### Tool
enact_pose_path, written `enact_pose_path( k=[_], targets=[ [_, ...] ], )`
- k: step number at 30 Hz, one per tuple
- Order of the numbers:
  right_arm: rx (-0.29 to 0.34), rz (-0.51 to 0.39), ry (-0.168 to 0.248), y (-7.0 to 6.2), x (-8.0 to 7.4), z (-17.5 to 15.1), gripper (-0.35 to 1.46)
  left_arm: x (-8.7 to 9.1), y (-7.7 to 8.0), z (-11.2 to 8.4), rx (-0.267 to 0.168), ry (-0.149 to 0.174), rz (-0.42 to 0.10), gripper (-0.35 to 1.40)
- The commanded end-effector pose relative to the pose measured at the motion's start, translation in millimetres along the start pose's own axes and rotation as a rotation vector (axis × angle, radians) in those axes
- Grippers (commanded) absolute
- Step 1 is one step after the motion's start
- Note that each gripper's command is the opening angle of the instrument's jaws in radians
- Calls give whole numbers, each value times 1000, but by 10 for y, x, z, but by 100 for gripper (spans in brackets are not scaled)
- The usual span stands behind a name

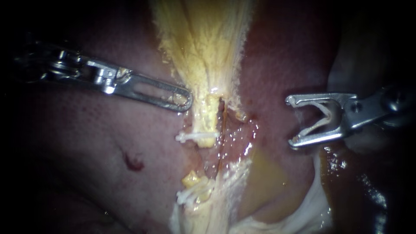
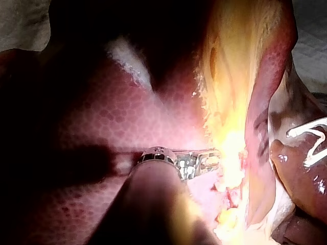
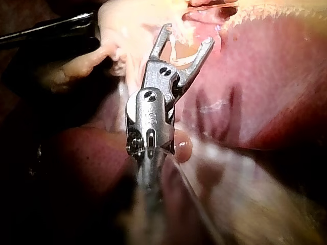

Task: Clipping first clip right tube

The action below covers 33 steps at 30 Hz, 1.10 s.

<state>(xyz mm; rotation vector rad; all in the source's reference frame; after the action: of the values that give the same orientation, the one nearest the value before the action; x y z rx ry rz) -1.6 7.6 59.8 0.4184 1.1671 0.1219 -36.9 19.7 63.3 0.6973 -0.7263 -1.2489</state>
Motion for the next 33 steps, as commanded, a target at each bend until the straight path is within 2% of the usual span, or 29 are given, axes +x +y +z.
enact_pose_path(
  k=[1, 7, 11, 14, 20, 25, 28, 33],
  targets=[
    [0, 0, 0, 0, 0, 0, 50, -1, -1, -5, 3, 2, -1, -35],
    [0, 0, 0, 0, 0, 0, 50, -12, -2, -42, -2, 0, -5, -35],
    [0, 0, 0, 0, 0, 1, 50, -22, -6, -73, 0, -29, -14, -35],
    [0, 0, 0, 0, 0, 1, 50, -28, -10, -90, 4, -45, -21, -35],
    [5, 1, 1, 0, 1, 3, 50, -26, -19, -94, 8, -53, -25, -35],
    [6, 3, 1, -2, -2, 13, 50, -25, -19, -94, 8, -54, -25, -35],
    [19, 21, 2, -5, -8, 28, 50, -24, -19, -93, 7, -54, -24, -35],
    [43, 49, 3, -14, -26, 63, 50, -23, -18, -93, 7, -55, -24, -35]
  ],
)
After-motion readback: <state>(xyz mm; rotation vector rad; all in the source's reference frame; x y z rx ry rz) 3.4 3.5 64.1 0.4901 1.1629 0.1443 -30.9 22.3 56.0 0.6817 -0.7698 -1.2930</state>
